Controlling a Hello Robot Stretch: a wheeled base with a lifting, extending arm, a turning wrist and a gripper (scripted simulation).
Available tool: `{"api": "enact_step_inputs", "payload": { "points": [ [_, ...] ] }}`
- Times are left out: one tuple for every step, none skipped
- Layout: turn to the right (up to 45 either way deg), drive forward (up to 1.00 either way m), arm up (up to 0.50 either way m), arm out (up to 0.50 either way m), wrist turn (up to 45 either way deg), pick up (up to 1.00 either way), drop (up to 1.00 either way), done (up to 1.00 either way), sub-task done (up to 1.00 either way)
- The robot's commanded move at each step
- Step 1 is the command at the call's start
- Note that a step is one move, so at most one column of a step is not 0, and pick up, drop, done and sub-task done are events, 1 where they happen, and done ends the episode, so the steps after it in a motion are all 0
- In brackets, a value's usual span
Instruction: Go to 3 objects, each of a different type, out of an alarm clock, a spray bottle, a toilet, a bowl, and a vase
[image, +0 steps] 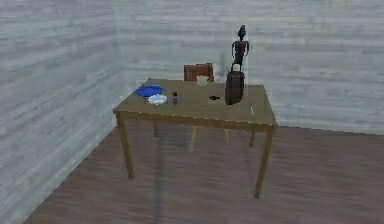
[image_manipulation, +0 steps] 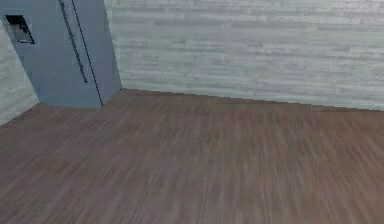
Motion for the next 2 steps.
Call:
{"api": "enact_step_inputs", "payload": {
  "points": [
    [27.0, 0.00, 0.00, 0.00, 0.0, 0.00, 0.00, 0.00, 0.00],
    [0.0, 0.70, 0.00, 0.00, 0.0, 0.00, 0.00, 0.00, 0.00]
  ]
}}
